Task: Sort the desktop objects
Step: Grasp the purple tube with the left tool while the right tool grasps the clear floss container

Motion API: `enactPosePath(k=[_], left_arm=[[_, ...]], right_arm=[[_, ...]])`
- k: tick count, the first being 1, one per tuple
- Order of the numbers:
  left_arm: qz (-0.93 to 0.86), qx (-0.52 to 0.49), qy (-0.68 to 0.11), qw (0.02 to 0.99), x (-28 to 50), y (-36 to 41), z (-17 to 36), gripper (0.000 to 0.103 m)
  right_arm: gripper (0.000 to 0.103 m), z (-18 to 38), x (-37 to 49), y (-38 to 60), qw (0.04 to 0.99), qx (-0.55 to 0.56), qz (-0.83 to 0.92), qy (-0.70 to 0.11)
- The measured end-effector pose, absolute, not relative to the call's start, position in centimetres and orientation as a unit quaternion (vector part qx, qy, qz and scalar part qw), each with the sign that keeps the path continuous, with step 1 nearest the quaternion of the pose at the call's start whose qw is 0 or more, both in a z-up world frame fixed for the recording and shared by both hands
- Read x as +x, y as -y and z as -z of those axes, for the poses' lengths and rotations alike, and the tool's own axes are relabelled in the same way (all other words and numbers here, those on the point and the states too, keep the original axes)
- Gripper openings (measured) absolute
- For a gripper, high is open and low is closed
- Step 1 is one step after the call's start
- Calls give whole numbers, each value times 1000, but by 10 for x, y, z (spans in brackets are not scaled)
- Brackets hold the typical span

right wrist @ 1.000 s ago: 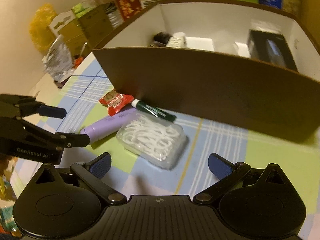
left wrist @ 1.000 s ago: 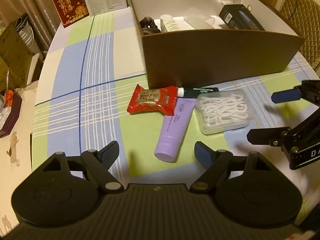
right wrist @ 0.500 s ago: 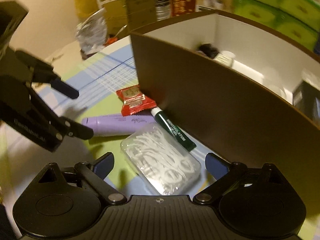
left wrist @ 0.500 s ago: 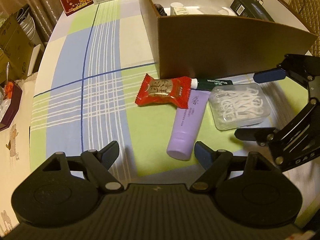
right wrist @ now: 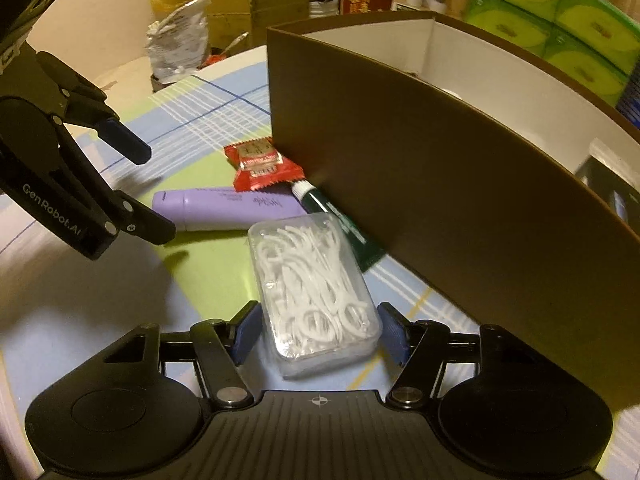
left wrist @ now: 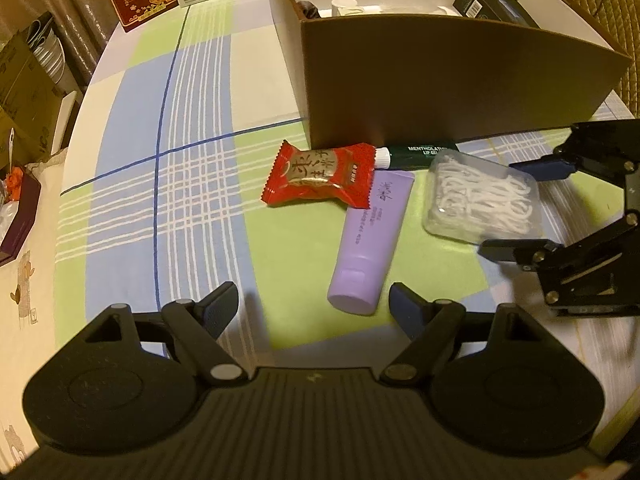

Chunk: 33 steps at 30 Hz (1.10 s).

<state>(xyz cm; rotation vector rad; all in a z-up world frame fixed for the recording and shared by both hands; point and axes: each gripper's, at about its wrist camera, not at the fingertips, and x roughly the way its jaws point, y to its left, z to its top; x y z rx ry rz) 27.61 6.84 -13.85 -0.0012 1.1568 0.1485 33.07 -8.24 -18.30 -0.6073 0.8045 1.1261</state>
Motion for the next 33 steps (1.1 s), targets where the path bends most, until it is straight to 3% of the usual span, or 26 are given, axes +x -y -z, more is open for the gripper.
enactPosePath(k=[9,16,20,33], left_arm=[[-43,20,-533,845,282,-59,142,78],[-18,31,-526,850,299,-51,149,64],[-13,20,-530,848,308,-49,153,30],[5,-14,-543,840,267,-22,154,28]], right_arm=[[60,177,335,109,753,-252,-460,-397],[60,171,349,143,780,-229,-400,-424],[60,167,356,164,790,-215,-375,-435],[60,158,355,197,785,-190,-369,-461]])
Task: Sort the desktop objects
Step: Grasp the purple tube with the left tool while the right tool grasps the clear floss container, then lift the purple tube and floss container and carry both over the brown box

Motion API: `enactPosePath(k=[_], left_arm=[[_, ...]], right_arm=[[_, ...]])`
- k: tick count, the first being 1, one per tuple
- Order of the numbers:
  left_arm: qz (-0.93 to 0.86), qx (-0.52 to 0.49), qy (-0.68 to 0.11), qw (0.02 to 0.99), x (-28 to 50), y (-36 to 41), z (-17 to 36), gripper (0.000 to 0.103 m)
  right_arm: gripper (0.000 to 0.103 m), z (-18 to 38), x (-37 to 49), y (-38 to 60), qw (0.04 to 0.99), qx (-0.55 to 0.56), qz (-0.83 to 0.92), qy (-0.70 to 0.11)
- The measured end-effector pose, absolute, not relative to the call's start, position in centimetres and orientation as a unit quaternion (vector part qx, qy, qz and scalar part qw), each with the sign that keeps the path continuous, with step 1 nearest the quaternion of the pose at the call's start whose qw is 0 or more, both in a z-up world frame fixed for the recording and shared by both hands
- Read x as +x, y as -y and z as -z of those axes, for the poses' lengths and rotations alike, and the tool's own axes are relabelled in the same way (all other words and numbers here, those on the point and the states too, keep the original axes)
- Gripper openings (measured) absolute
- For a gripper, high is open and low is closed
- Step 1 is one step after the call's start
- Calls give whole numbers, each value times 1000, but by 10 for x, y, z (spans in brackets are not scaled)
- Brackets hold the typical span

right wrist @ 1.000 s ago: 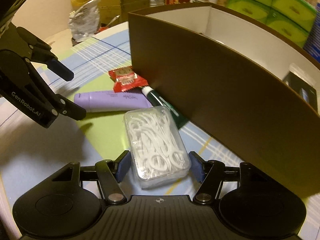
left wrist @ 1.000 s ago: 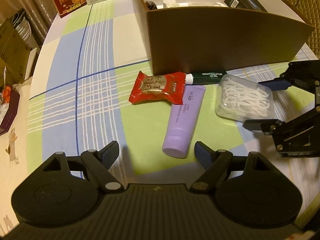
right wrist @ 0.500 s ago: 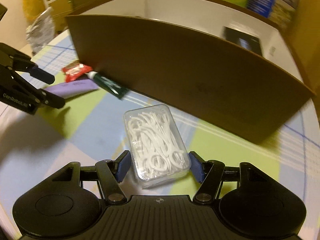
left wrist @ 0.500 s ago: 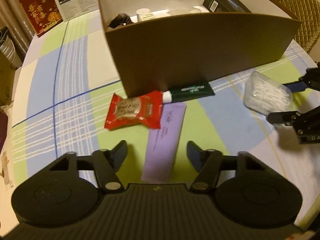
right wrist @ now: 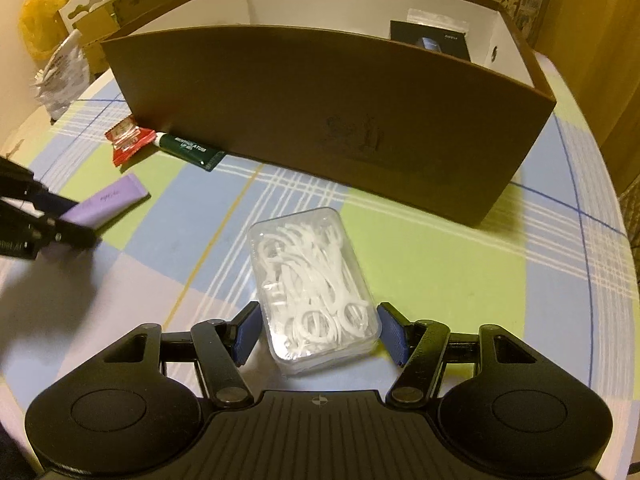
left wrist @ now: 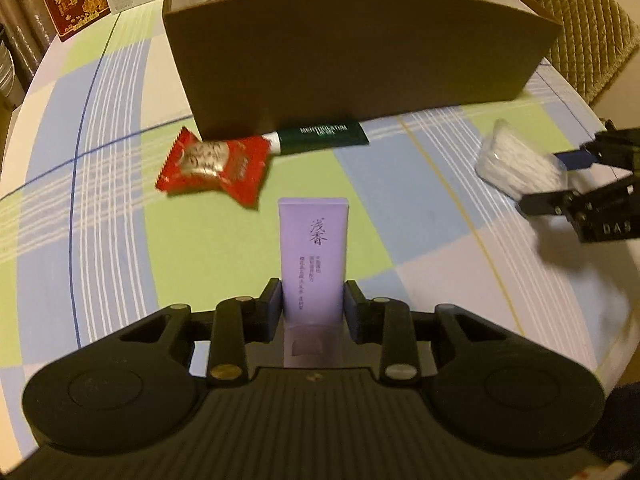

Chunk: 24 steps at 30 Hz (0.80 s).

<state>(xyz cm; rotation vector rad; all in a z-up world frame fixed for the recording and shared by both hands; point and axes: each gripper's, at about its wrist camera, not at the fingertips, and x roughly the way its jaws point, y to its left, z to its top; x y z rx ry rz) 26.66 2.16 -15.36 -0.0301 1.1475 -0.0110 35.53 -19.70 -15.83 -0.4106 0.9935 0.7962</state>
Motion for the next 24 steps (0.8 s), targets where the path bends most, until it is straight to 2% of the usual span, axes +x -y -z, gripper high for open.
enactPosePath(k=[2,6,14,16,18,24], left_arm=[[3,-13,-545,838,269,-20,154,29],[-5,-4,-545,838,279,-17,154,31],[-9,1,-544,839,275,-11,155,31],[-10,2,-545,839,273,-10,155,30],[-11,3,-547,837,272,-9,154,28],[-12,-11,-546,837,263,-6,150,28]], right_arm=[[61,159,358,196,783,-182,-370,-465],[69,161,361,192,782,-179,-374,-465],[70,166,360,186,781,-195,-382,-455],[69,169,359,186,779,-202,-382,-455],[55,168,357,186,781,-205,-386,-447],[55,167,355,185,777,-204,-381,-458]])
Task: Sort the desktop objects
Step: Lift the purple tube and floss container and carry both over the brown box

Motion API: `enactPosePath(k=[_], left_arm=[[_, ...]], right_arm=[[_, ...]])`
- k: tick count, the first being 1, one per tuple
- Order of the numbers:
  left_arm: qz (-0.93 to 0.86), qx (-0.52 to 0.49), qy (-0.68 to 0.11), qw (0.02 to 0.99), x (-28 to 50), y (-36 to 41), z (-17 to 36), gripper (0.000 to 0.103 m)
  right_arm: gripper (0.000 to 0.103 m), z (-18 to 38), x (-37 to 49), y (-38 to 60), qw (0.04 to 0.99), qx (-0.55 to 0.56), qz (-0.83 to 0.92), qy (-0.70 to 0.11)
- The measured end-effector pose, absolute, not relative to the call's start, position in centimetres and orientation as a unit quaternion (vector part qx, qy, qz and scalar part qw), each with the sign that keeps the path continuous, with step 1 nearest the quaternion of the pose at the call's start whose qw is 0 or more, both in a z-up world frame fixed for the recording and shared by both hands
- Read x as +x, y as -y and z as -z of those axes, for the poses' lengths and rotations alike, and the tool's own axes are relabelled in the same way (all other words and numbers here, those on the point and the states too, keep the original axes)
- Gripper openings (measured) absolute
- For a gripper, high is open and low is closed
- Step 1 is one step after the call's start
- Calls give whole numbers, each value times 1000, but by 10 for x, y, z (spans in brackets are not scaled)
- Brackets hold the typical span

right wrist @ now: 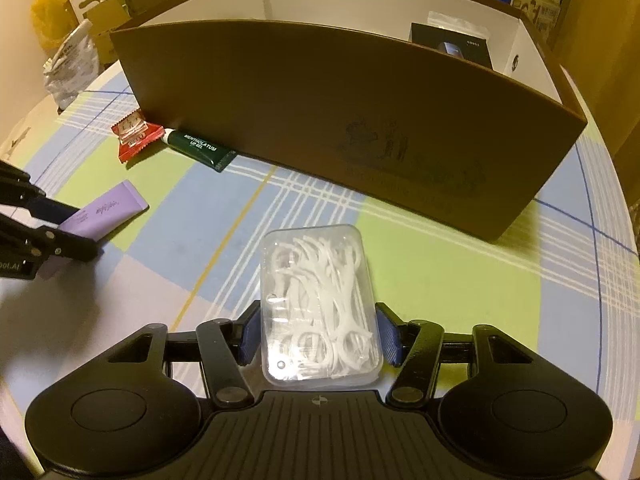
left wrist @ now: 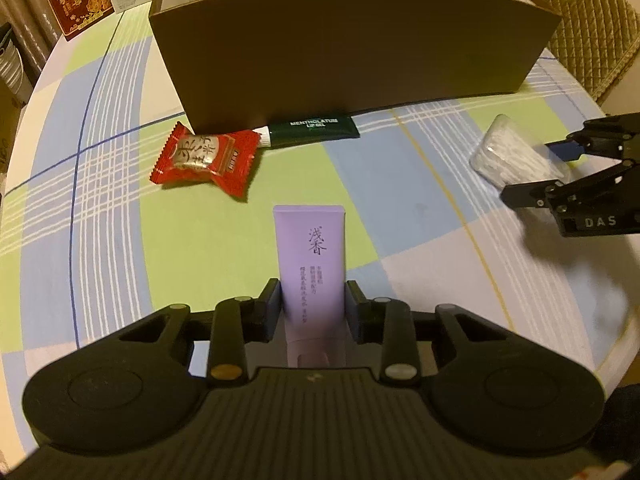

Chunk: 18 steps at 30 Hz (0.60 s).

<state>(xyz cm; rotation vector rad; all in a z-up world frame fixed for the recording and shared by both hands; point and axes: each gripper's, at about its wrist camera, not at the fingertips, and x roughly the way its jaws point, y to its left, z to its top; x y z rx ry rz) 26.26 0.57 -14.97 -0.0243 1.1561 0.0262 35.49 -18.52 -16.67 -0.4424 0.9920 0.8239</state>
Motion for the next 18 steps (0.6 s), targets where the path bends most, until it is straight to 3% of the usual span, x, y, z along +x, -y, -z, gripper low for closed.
enactPosePath(k=[18], left_arm=[[-9,-39,-490,871,255,-2,91,28]], right_arm=[[55,123,346,195,788,-138,-406,-442]])
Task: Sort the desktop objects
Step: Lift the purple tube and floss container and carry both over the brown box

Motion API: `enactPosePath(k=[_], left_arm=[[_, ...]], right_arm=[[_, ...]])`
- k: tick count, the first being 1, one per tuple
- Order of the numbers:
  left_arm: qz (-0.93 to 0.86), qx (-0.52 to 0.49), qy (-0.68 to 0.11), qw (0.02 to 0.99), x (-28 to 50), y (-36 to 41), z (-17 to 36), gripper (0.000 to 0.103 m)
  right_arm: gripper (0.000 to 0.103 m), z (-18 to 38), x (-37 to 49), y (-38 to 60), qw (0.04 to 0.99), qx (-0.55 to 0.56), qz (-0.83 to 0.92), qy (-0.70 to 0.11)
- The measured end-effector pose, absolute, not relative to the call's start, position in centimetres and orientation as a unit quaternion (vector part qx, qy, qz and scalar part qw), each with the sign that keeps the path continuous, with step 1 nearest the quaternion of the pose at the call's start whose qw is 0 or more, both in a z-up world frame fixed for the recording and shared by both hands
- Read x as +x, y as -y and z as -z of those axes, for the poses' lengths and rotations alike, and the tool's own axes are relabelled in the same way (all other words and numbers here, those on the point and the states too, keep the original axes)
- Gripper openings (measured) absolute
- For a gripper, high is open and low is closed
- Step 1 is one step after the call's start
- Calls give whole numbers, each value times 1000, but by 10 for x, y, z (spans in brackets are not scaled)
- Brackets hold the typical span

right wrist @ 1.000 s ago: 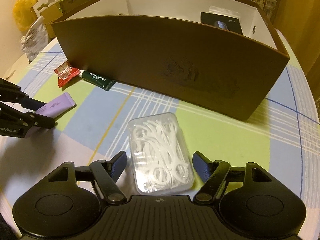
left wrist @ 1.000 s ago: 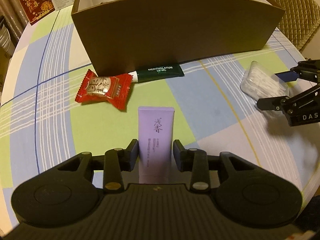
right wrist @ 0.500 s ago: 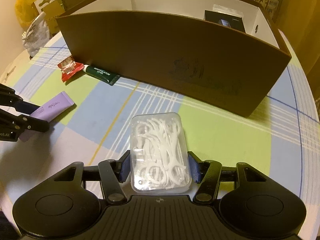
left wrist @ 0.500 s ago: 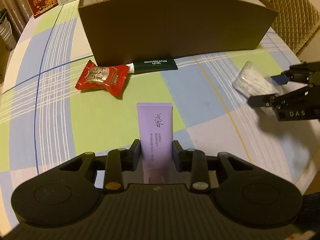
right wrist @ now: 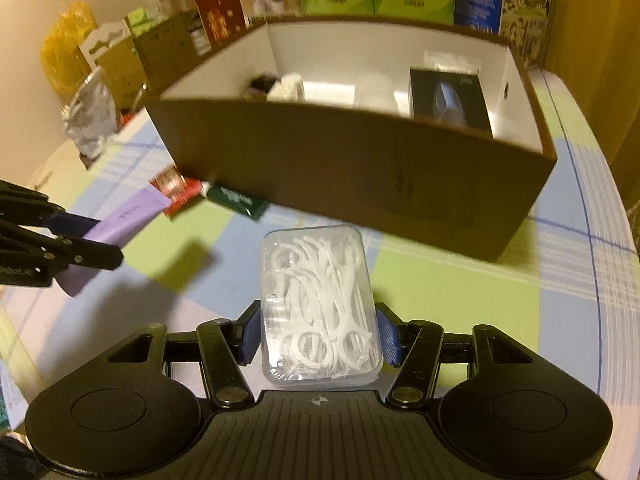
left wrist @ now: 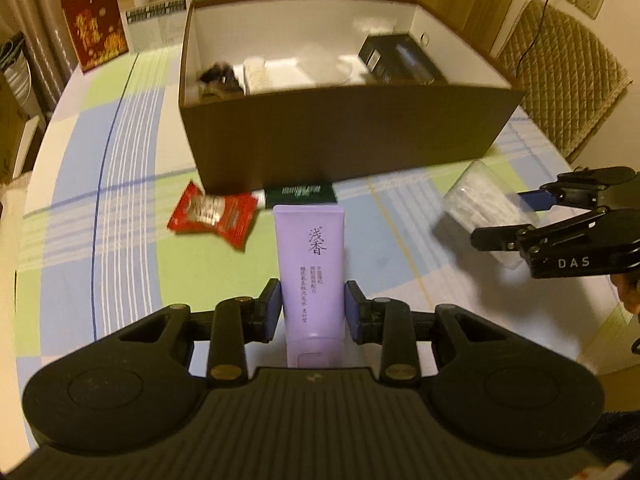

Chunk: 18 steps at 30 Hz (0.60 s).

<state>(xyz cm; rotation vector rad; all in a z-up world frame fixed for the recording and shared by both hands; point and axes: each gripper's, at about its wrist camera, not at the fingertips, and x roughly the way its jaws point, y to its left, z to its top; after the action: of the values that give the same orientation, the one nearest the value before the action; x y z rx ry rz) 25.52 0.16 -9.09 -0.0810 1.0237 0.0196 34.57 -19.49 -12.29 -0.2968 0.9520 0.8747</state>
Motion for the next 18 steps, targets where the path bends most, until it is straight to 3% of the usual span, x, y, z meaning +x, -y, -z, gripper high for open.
enactPosePath(k=[18], left_arm=[[1,-29,-433,901,291,8,38,28]], right_arm=[[55,65,371,183,803,-103,-423,-406]])
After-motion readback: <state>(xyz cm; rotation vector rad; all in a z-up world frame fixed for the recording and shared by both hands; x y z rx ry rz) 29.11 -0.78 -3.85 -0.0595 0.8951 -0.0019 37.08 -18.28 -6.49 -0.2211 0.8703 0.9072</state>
